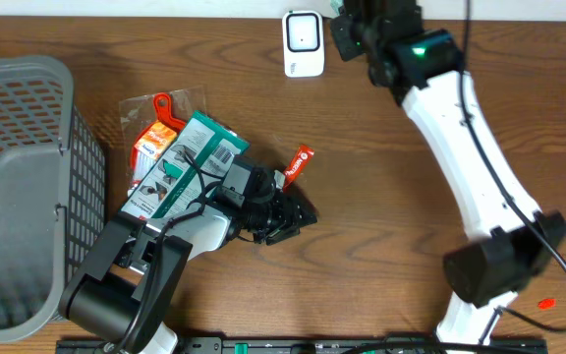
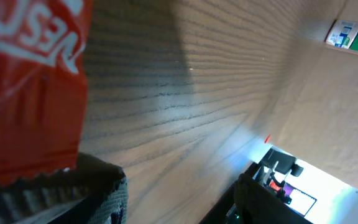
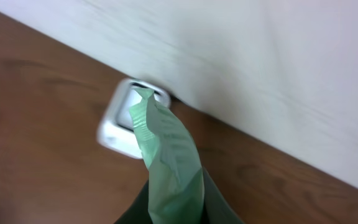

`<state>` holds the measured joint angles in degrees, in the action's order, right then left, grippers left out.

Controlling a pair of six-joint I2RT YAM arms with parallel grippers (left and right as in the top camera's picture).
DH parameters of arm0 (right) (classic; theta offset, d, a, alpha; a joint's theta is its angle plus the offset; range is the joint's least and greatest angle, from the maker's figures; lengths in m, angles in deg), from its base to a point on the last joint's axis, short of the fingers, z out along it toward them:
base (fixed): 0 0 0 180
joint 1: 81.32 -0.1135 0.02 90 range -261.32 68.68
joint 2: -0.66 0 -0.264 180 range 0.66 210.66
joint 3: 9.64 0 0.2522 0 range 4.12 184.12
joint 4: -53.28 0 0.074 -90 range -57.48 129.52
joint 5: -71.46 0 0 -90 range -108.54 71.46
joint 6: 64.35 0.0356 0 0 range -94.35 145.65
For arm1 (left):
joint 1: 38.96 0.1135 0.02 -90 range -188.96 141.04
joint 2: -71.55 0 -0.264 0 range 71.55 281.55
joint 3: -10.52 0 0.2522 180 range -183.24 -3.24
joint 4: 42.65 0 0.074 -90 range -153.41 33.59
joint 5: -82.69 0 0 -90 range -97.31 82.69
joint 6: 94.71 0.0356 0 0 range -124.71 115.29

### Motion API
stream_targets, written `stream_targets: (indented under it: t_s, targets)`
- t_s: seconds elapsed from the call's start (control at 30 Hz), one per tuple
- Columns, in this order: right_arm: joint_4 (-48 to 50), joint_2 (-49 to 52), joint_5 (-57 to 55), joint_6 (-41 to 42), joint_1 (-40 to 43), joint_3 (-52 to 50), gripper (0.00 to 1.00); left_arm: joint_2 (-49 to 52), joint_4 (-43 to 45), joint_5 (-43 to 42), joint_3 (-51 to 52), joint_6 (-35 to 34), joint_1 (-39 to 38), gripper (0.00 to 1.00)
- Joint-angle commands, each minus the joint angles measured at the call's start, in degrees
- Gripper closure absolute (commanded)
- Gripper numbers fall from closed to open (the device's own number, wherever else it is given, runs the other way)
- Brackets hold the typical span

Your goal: Scan the item barcode

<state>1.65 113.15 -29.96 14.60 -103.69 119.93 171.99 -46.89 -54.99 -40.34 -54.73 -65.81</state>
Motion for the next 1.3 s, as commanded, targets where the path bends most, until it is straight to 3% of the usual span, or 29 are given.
stream_targets:
  t_s: [0.0,0.3,0.4,1.07,1.27]
  targets:
    - [3.39,2.32,-9.73,-5.90,-0.74,0.55,0.99,3.61,-1.64,12.31,2.80,1.55,-0.13,0.41]
    - [16.59,8.39,-16.63,-18.91,-3.54,0.55,0.99,3.61,-1.25,12.35,2.82,1.53,-0.13,0.34]
    - [23.34,11.50,-21.27,-25.07,-5.14,0.55,0.99,3.61,-1.25,12.37,2.80,1.53,-0.11,0.19]
    - [44.11,25.33,-23.12,-46.14,-8.02,0.55,0.99,3.61,-1.22,12.35,2.80,1.53,-0.11,0.08]
    - [52.33,28.09,-18.88,-47.32,-9.25,0.55,0.99,3.61,-1.25,12.35,2.82,1.53,-0.13,0.07]
